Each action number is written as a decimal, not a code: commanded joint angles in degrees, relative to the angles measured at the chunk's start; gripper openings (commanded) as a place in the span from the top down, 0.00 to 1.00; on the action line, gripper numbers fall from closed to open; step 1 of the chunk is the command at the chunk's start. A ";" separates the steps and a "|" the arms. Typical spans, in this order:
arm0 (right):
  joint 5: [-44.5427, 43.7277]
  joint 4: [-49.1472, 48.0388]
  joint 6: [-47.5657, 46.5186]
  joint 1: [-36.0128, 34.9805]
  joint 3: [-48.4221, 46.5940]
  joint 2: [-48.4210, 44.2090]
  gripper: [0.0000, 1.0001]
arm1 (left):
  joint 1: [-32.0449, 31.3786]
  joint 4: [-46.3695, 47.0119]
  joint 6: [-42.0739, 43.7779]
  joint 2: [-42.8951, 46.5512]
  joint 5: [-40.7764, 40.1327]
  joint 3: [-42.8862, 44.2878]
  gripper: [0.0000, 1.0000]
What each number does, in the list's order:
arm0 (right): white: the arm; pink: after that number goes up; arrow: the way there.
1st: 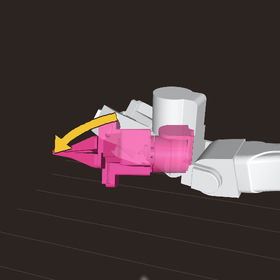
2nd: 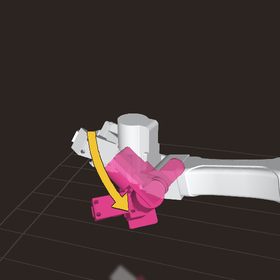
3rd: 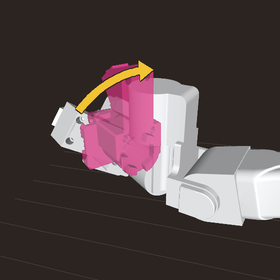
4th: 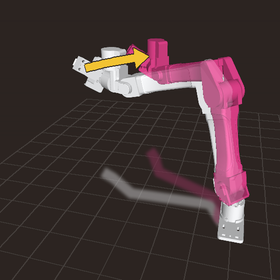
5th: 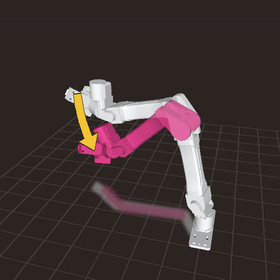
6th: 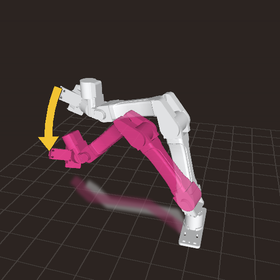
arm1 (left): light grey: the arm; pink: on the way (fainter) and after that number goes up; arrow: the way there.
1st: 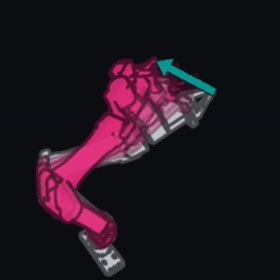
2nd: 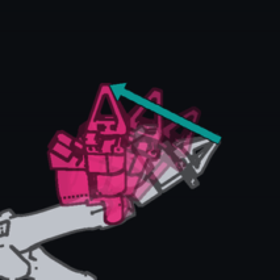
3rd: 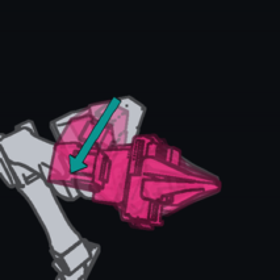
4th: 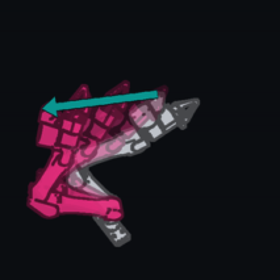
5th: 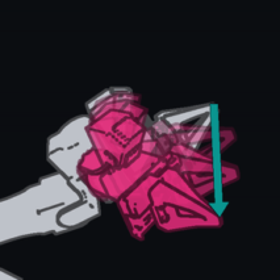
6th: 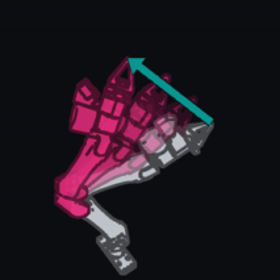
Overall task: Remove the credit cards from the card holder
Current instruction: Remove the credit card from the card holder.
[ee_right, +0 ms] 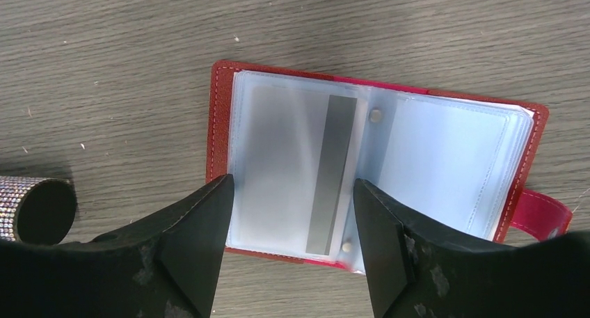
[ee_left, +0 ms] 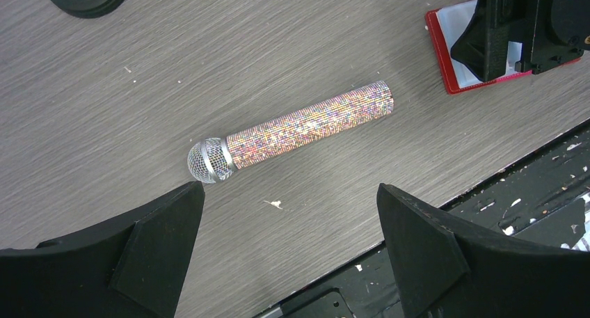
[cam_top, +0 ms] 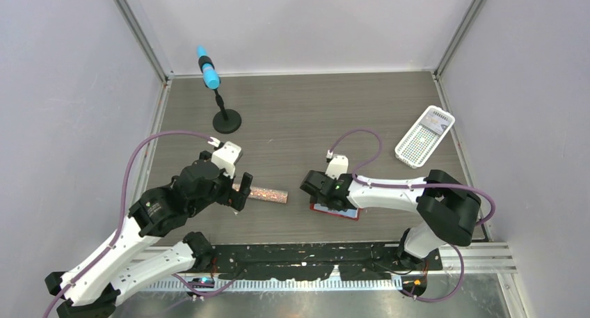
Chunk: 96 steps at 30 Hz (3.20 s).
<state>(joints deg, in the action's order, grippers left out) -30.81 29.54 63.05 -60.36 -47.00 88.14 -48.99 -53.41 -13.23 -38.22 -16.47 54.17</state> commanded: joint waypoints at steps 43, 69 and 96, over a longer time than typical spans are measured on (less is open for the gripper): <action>22.38 -55.78 -11.72 11.92 33.51 -22.63 0.53 | 0.21 29.47 -21.20 -37.85 27.37 1.02 0.79; 28.94 -62.45 -12.00 13.51 36.70 -22.30 0.45 | 0.73 47.95 -26.14 -60.07 36.57 2.68 1.00; 17.74 -16.80 -18.83 13.60 25.14 -49.22 0.27 | -1.28 52.94 -28.35 -60.97 42.52 3.48 1.00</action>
<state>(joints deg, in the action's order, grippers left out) -10.26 6.00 46.44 -47.00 -17.93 41.85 -49.74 -2.76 -41.58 -98.83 24.97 56.07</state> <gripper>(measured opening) 0.742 0.010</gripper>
